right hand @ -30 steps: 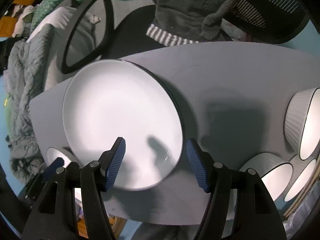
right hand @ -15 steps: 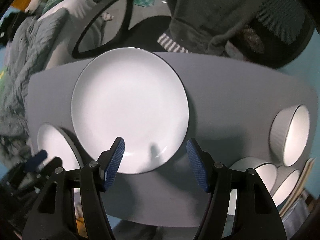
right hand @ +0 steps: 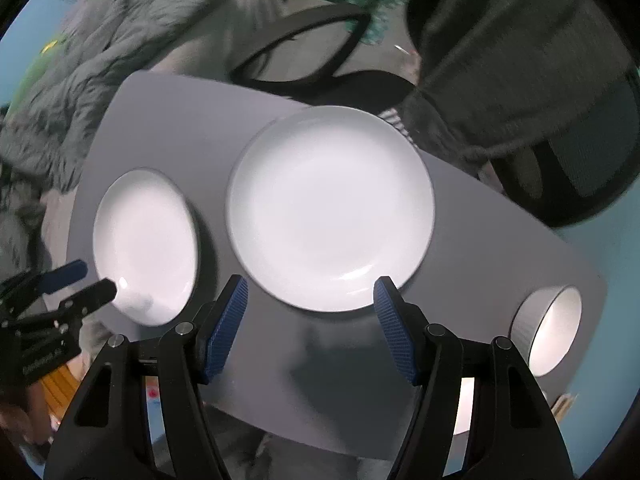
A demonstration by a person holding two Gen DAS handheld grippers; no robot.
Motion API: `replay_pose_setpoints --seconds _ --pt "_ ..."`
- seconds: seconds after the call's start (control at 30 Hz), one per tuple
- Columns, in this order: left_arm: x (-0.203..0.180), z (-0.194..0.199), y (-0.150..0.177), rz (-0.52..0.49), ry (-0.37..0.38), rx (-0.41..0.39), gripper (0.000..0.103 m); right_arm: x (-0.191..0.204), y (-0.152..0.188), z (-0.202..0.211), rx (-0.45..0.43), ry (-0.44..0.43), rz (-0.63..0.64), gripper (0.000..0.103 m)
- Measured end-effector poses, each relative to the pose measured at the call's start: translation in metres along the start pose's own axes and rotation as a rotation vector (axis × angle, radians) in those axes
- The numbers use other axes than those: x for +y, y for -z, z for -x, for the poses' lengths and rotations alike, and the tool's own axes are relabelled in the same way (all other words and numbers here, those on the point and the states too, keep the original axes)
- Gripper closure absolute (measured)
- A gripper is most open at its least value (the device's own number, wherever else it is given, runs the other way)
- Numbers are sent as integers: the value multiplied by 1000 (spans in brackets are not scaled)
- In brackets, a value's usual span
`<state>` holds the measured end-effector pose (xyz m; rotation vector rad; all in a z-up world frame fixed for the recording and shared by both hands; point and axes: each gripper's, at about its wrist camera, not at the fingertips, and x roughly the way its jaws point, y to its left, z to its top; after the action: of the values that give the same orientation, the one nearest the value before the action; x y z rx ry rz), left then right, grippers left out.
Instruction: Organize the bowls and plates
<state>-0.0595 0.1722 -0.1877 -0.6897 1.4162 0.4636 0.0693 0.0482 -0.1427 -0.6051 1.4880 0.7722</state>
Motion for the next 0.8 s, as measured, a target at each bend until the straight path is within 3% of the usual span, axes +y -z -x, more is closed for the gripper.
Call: replay_pose_setpoints --seconds 0.47,0.8 --pt "76 3 37 186 -11 -9 44 55 -6 -10 39 2 236 33" --pt "117 -24 45 311 29 1 44 94 -39 -43 62 -57 347 32"
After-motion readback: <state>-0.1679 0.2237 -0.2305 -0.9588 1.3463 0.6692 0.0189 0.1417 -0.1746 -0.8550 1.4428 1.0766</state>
